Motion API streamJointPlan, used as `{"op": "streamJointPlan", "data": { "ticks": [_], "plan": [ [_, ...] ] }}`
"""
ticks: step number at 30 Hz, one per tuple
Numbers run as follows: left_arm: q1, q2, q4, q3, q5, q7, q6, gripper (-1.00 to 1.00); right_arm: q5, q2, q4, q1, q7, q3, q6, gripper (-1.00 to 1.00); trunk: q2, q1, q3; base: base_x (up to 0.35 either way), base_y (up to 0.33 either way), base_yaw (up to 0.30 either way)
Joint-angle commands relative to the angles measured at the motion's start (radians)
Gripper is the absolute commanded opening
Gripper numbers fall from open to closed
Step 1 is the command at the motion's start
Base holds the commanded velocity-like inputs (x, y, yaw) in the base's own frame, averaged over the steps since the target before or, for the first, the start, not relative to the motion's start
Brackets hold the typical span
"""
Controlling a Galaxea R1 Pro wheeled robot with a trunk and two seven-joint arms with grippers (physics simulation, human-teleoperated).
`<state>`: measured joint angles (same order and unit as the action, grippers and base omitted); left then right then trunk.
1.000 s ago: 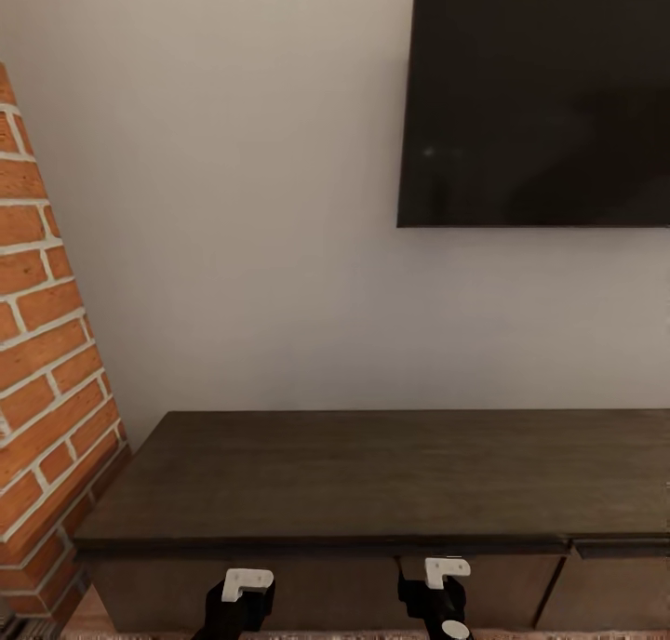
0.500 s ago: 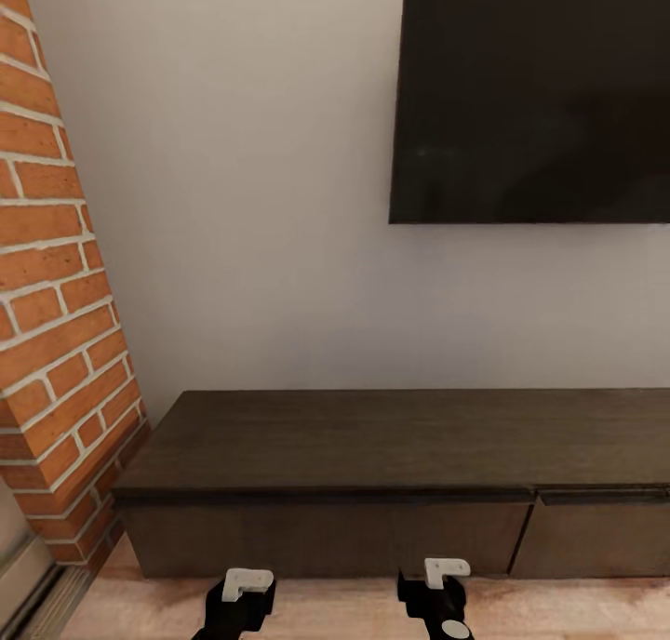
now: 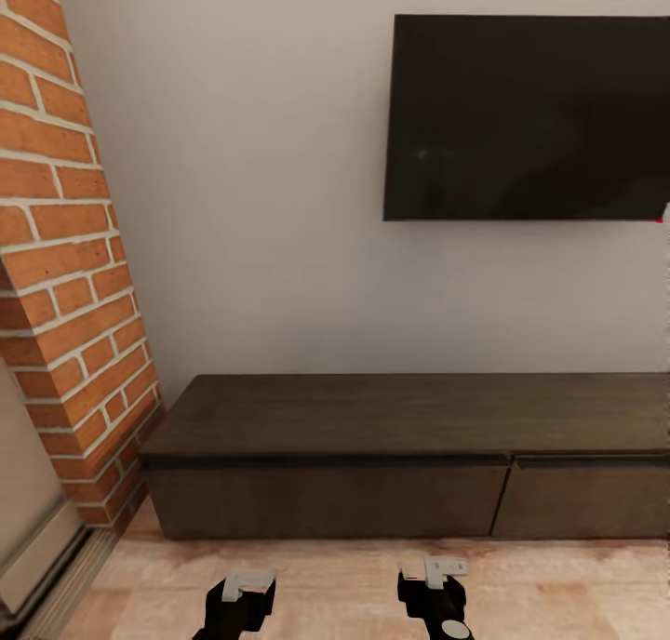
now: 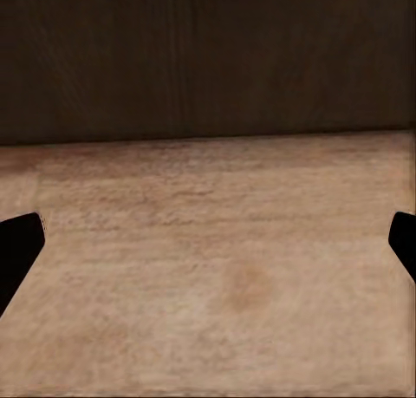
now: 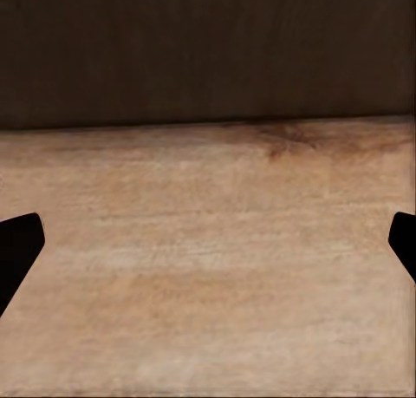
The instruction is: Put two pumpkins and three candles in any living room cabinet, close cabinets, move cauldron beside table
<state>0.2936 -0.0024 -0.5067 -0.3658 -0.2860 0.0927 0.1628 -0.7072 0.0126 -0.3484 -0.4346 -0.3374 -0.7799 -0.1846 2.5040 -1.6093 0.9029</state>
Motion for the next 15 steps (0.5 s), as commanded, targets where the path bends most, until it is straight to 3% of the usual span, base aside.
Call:
{"op": "streamJointPlan", "data": {
  "ticks": [1,8,15],
  "plan": [
    [0.001,0.001,0.001,-0.008,-0.007,0.008,0.004,1.00,-0.011,0.000,0.000,-0.001,-0.005,-0.009,-0.006,1.00,0.000,0.001,0.001,-0.258,0.000,0.000],
    [0.001,0.001,0.000,-0.008,-0.007,0.008,0.004,1.00,-0.011,0.000,0.000,-0.001,-0.005,-0.009,-0.006,1.00,0.000,0.001,0.001,-0.193,0.000,0.000],
    [0.001,0.001,-0.001,-0.008,-0.006,0.008,0.003,1.00,-0.011,0.000,0.000,-0.001,-0.005,-0.009,-0.006,1.00,0.000,0.001,0.001,-0.035,0.000,0.000]
  ]
}}
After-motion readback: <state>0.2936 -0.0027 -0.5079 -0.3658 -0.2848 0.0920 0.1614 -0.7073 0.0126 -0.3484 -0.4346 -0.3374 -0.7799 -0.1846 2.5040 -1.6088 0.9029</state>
